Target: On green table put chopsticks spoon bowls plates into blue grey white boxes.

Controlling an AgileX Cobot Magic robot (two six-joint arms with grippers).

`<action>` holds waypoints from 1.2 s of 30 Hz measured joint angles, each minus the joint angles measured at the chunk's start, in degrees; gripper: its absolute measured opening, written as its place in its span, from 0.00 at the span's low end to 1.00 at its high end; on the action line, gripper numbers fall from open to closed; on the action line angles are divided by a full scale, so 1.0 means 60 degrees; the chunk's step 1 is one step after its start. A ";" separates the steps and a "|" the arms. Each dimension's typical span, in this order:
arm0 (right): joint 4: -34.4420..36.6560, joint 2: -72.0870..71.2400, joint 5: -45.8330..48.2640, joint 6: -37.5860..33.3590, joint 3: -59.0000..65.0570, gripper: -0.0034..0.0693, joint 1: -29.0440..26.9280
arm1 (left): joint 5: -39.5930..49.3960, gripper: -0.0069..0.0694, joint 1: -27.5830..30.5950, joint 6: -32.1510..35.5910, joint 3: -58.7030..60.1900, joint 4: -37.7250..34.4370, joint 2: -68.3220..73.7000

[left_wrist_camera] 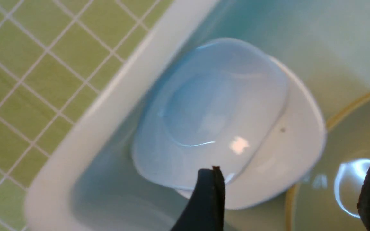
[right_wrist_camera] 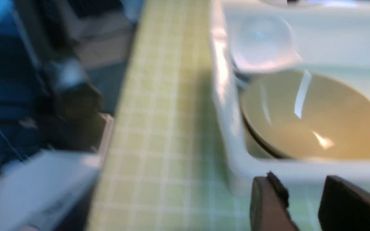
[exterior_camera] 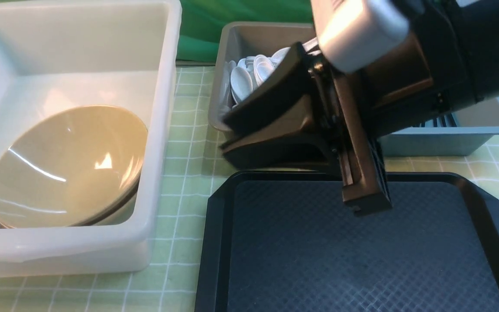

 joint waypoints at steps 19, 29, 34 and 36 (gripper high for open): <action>-0.4404 -0.1469 -0.0169 0.5940 0.0427 0.37 -0.3403 | -0.0306 0.74 -0.8545 0.2456 0.0981 -0.2362 -0.0745; -0.4838 -0.5419 -0.1272 0.6952 0.4197 0.19 -0.4913 | -0.1296 0.14 -1.0178 0.2332 0.2127 -0.2231 -0.2423; -0.4858 -0.8643 -0.3083 0.6890 0.7164 0.08 -0.4951 | -0.2643 0.09 -1.0177 0.2001 0.4142 -0.2013 -0.4901; -0.4846 -0.9238 -0.3406 0.6889 0.7670 0.08 -0.4951 | -0.3037 0.09 -1.0177 0.1982 0.4596 -0.2036 -0.5558</action>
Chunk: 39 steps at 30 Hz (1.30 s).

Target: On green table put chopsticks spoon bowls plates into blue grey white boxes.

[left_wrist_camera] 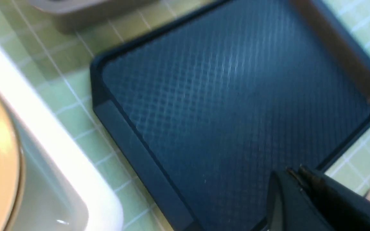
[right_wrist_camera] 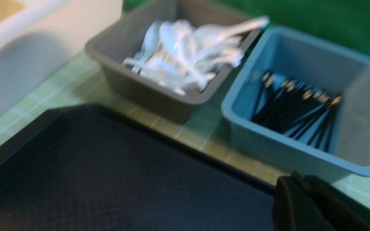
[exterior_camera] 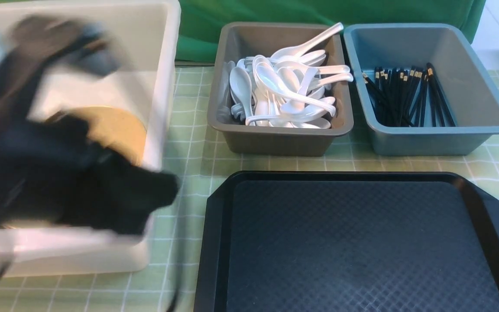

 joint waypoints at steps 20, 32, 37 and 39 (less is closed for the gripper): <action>0.0061 -0.3860 -0.2261 -0.0036 0.2448 0.09 0.0000 | -0.4065 0.09 0.0000 -0.0278 0.4409 -0.1159 -0.4161; 0.0068 -0.3860 -0.2261 -0.0100 0.2448 0.10 0.0000 | -0.4223 0.09 0.0065 -0.0127 0.4581 -0.0563 -0.4602; 0.0068 -0.3860 -0.2261 -0.0100 0.2448 0.11 0.0000 | -0.5593 0.09 0.0972 -0.1308 0.5410 0.1532 -0.6082; 0.0068 -0.3860 -0.2261 -0.0100 0.2448 0.11 0.0000 | -0.5770 0.09 0.1654 -0.2585 0.5952 0.2824 -0.6773</action>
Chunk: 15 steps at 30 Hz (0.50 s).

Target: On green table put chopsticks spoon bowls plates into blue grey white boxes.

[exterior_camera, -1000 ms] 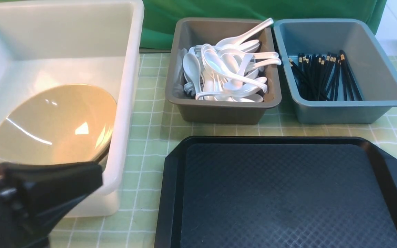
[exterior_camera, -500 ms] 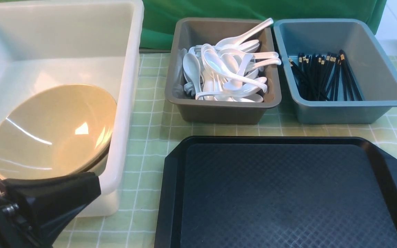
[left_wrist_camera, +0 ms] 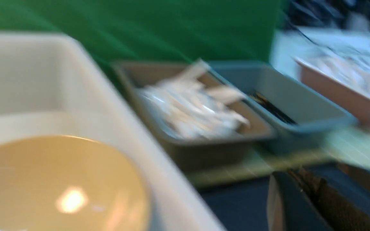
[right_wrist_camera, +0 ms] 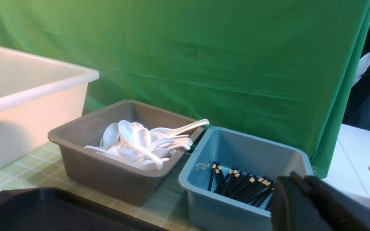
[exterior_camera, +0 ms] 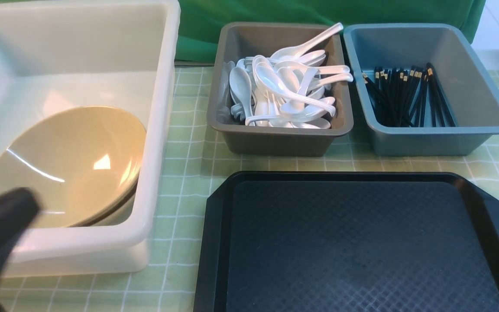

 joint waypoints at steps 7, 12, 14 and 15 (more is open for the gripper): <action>0.0000 0.0000 0.0000 0.0000 0.0000 0.11 0.0000 | 0.0044 0.09 0.1947 -0.0825 0.1883 0.2095 -0.1736; 0.0000 0.0000 0.0000 0.0000 0.0000 0.11 0.0000 | 0.0046 0.09 0.2680 0.0382 0.2800 0.0819 -0.2022; 0.0000 0.0000 0.0000 0.0000 0.0000 0.11 0.0000 | 0.0057 0.09 0.2882 0.0578 0.3128 0.0226 -0.2022; 0.0000 0.0000 0.0000 0.0000 0.0000 0.11 0.0000 | 0.0084 0.09 0.2935 0.0602 0.3241 0.0090 -0.2022</action>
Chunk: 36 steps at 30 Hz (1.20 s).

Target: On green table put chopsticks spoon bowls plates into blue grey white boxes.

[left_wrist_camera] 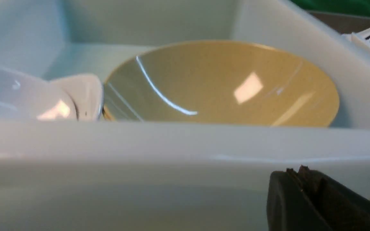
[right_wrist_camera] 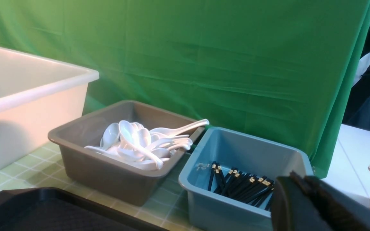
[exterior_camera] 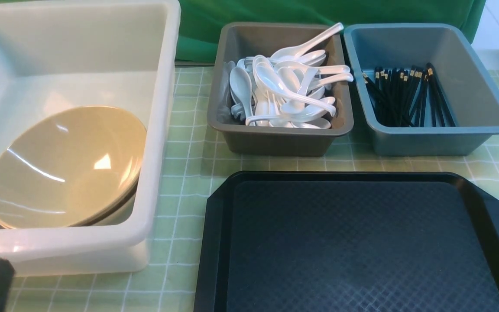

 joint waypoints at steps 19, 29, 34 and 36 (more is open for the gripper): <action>0.0000 0.0000 0.0000 -0.0003 0.0000 0.11 0.0000 | 0.0104 0.09 0.0382 0.0109 0.0277 0.0321 0.0000; -0.0676 -0.0010 0.0432 -0.0037 0.0377 0.11 -0.1752 | 0.0104 0.09 0.0382 0.0109 0.0277 0.0321 0.0000; -0.0882 -0.0010 0.1581 0.0239 0.0873 0.11 -0.3353 | 0.0100 0.09 0.0382 0.0109 0.0277 0.0321 0.0000; -0.1129 -0.0010 0.1829 0.0839 0.1185 0.11 -0.3442 | 0.0100 0.09 0.0382 0.0109 0.0277 0.0321 0.0000</action>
